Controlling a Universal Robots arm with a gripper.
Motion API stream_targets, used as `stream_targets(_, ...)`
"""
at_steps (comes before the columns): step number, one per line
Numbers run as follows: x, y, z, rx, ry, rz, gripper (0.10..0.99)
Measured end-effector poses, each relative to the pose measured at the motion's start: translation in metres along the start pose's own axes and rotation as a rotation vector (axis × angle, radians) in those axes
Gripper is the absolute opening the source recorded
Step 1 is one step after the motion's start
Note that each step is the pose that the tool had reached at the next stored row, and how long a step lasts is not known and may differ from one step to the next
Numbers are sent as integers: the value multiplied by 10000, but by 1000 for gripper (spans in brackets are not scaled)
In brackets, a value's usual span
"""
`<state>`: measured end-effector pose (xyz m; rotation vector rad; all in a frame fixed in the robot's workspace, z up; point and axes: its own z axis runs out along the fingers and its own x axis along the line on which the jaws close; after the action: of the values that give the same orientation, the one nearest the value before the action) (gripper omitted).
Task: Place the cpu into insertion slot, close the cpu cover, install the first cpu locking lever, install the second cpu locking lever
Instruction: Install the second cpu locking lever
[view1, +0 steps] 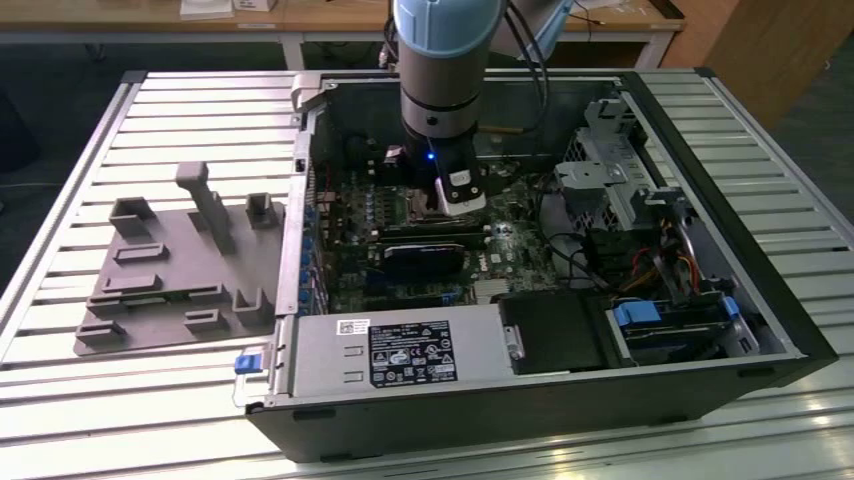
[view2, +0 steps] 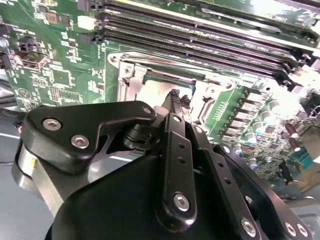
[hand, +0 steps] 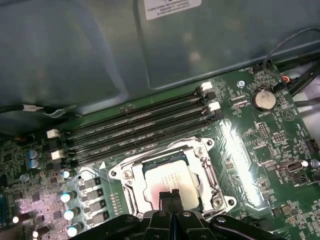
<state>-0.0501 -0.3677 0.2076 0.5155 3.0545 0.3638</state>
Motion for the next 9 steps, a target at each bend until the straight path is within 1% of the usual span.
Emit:
stream_targets(2,-23,18,4,69,-24,-1,102)
stream_targets(4,-26,46,10,151,-52,-4,102)
stream_targets(7,-13,102,24,341,-117,-18,102)
stream_targets(9,-5,133,31,540,-184,-30,102)
